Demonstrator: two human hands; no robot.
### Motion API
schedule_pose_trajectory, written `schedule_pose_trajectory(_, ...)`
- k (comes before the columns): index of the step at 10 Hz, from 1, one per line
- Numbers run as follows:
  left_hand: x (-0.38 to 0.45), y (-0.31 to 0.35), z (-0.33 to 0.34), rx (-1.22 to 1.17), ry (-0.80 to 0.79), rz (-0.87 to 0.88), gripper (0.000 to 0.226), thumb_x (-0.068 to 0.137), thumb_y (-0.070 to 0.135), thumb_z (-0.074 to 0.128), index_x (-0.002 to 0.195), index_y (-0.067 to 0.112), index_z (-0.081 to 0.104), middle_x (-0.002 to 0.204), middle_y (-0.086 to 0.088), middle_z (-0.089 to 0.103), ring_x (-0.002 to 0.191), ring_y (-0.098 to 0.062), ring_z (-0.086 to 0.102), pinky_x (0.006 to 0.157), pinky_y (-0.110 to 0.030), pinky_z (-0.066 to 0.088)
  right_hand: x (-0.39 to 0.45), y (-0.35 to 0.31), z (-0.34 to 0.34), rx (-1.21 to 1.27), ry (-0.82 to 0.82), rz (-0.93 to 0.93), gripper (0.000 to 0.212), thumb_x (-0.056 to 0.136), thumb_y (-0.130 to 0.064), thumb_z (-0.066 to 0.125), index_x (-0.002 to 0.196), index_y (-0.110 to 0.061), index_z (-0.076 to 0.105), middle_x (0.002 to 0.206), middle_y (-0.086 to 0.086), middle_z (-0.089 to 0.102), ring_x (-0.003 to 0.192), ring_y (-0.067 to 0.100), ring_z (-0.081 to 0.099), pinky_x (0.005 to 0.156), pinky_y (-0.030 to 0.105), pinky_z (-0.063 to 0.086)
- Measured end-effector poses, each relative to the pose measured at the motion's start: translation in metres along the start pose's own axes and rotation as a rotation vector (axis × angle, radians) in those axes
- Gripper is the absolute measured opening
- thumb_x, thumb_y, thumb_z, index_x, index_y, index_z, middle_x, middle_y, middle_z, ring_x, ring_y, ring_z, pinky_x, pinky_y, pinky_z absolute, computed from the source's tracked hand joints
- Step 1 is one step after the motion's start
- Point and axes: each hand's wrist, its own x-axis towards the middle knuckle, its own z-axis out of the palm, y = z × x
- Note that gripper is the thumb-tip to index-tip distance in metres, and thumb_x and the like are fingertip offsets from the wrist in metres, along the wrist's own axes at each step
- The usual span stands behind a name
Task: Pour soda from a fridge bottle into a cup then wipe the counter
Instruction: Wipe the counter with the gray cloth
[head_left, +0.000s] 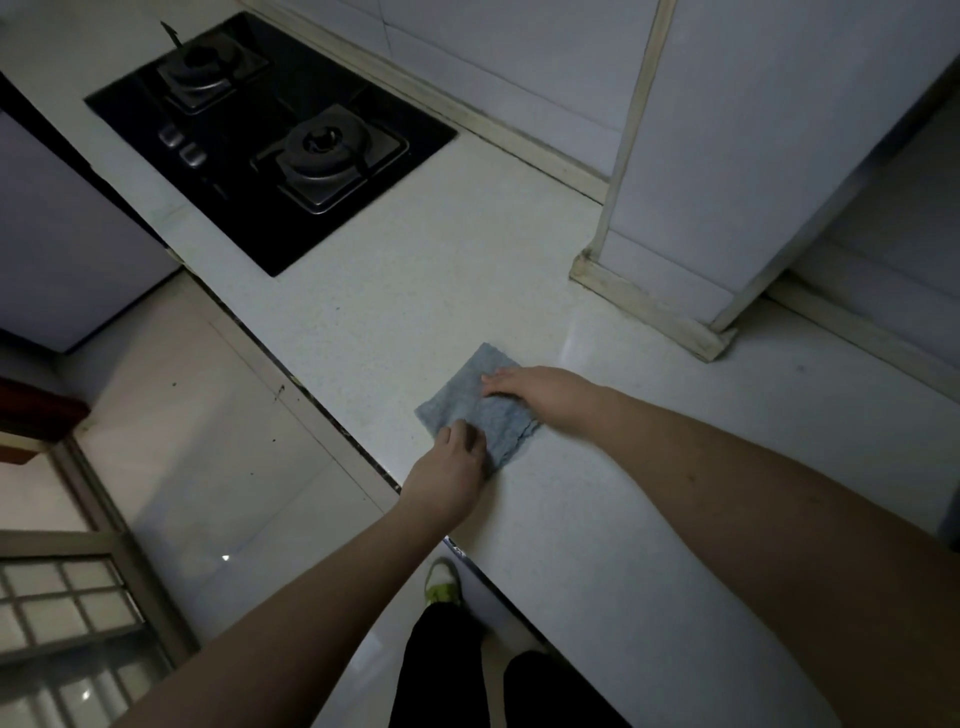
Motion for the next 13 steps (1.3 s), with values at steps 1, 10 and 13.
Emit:
schedule_pose_trajectory(1,-0.003,0.012,0.004,-0.025,-0.012,0.004,0.034,0.098,0.027,0.050,0.122,0.005,0.057,0.119,-0.014,0.047,0.100,-0.026,0.051,0.068,-0.034,0.056,-0.011,0.016,-0.001,0.003,-0.006,-0.104,0.052,0.091,-0.044,0.042,0.137,-0.024,0.052,0.152,-0.003,0.037,0.141,0.016,0.030,0.115,0.026,0.018)
schedule_pose_trajectory(10,-0.016,0.101,0.005,-0.166,-0.266,0.095,0.035,0.100,0.008,0.039,0.135,0.003,0.043,0.136,-0.018,0.039,0.122,-0.035,0.039,0.096,-0.048,0.040,-0.082,0.103,0.002,0.387,0.070,0.076,0.092,0.056,-0.074,0.071,0.135,-0.029,0.054,0.144,-0.008,0.047,0.120,0.012,0.052,0.110,0.031,0.035)
schedule_pose_trajectory(13,-0.015,0.155,0.016,-0.133,-0.147,0.266,0.030,0.106,0.023,0.032,0.128,0.005,0.043,0.118,-0.014,0.051,0.097,-0.031,0.058,0.083,-0.041,0.051,-0.128,0.148,-0.002,0.561,0.139,0.100,0.052,0.083,-0.038,0.068,0.131,-0.022,0.058,0.141,-0.013,0.044,0.123,0.011,0.048,0.107,0.024,0.033)
